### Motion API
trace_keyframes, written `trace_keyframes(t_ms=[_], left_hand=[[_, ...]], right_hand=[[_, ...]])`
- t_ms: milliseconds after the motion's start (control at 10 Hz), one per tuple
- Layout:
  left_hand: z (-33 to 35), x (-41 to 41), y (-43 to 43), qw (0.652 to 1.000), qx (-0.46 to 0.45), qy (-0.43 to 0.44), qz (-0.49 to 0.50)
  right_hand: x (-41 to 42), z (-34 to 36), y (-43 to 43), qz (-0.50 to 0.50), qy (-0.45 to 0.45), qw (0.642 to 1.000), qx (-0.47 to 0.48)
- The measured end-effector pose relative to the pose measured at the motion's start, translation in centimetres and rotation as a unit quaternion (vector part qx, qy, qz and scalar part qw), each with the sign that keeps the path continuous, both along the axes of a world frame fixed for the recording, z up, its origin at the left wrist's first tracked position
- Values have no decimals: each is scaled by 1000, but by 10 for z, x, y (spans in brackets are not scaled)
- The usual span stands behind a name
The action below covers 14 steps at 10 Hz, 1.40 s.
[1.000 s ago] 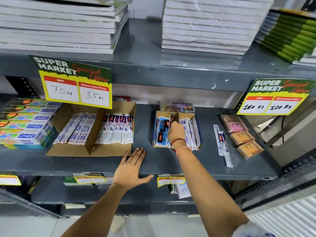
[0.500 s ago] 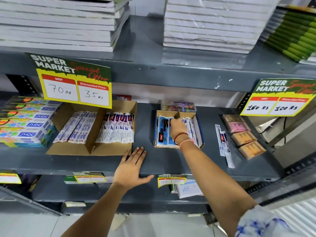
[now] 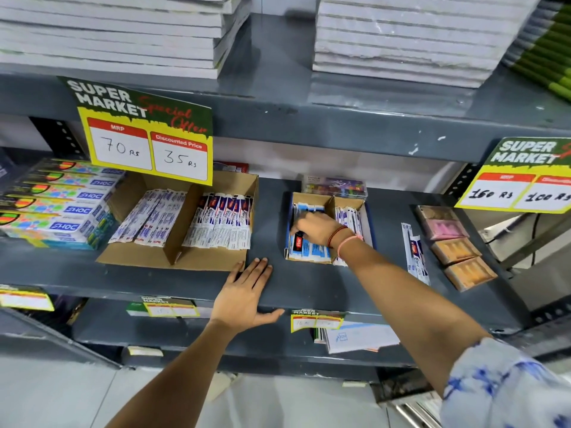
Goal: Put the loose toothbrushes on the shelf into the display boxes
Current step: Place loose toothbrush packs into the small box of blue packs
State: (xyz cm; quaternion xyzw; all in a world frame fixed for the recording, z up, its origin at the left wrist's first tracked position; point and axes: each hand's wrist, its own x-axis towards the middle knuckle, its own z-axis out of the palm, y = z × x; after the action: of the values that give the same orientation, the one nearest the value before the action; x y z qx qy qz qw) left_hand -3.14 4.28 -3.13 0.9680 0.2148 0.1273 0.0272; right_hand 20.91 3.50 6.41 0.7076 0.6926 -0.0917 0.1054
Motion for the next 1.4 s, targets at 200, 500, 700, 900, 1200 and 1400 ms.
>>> trace_keyframes(t_ms=[200,500,700,900,1200,1400], left_hand=[[0,0,0,1000,-8,6,3],[0,0,0,1000,-10,20,7],[1,0,-1,1000,-9,22,7],[0,0,-1,1000,-2,20,6],[2,0,-2,1000,2,25,9],[2,0,-1,1000,3,23,9]], right_hand=[[5,-2,1,104,-71,991,40],[12,3,-3,127,-109,982,87],[27,13,-8,142,-109,978,109],[34,48,-18,-93,151,954,240],[5,46,-9,-248,287,829,410],[0,30,-1,-356,298,818,340]])
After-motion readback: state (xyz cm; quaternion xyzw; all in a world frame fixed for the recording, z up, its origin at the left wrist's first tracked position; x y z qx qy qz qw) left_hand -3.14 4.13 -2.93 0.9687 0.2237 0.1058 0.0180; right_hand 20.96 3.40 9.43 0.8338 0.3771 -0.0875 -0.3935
